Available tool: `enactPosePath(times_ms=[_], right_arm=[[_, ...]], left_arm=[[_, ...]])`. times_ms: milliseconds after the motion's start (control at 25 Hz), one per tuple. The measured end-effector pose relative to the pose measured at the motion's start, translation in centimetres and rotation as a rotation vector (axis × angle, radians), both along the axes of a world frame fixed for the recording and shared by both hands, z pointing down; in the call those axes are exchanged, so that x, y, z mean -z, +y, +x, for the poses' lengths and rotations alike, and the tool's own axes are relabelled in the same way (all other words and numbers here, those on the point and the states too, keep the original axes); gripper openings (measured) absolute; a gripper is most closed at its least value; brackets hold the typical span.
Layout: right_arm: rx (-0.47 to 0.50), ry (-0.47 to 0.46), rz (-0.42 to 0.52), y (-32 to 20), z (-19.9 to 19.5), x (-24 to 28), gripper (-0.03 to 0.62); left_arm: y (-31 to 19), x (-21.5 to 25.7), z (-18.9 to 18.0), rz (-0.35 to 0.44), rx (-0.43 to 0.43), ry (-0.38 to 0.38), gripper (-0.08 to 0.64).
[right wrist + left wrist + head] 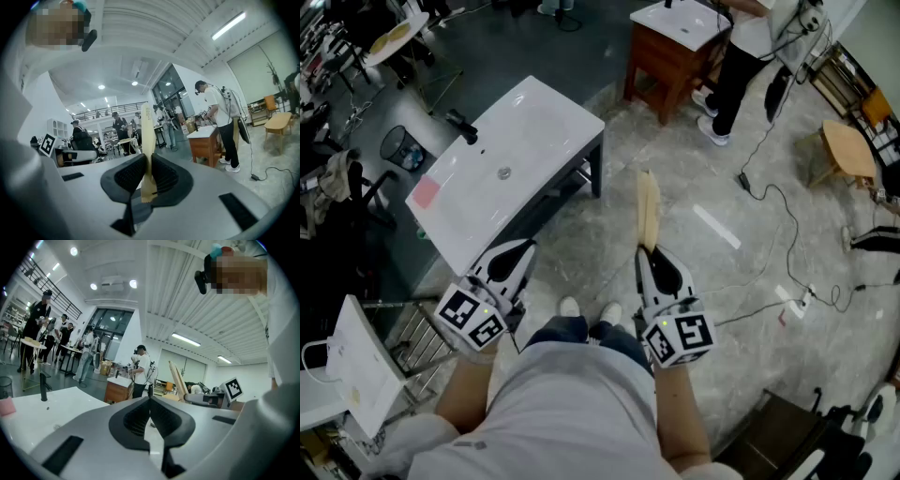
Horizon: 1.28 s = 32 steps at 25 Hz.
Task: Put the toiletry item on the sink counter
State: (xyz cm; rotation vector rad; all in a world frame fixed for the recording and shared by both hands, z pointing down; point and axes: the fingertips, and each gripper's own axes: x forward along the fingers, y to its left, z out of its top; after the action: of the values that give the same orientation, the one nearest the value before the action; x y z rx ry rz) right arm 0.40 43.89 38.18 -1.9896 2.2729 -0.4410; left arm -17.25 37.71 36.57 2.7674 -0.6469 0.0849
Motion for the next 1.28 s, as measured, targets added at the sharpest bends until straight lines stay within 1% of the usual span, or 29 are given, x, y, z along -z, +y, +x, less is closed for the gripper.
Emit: enactPosePath(times_ms=[320,440,600,760,880,1040,1280], right_arm=[[-0.019,0.020,-0.007,-0.6,-1.9,0.3,0.055],[-0.038,0.031,-0.008,-1.0,-2.3,0.5,0.055],[-0.060,0.021,0.011,-2.0,-3.3,0.4,0.055],[-0.085,0.016,0.022,-2.7,-3.6,0.1,0.055],[-0.110,0.010,0.026,-3.3,-2.7,-0.4,0.055],[-0.137,-0.019,0.036,-5.2,-0.5,-1.3,0.055],[-0.115,-0.016,0.047,-9.7,4.3,-2.3,0.055]], left_arm=[[-0.8,-0.5,-1.9,-0.024,-0.016,0.023,0.017],[-1.3,-0.6,-2.1,-0.024,-0.042,0.032,0.017],[-2.5,-0.9,-2.7,-0.016,-0.078,0.036,0.017],[-3.6,-1.8,-2.5,-0.038,-0.108,0.033,0.017],[-4.1,-2.3,-1.7,-0.035,-0.130,0.019,0.017],[-6.2,-3.0,0.0,-0.028,-0.136,0.000,0.017],[-10.8,-3.5,4.3,0.009,-0.113,-0.008,0.017]])
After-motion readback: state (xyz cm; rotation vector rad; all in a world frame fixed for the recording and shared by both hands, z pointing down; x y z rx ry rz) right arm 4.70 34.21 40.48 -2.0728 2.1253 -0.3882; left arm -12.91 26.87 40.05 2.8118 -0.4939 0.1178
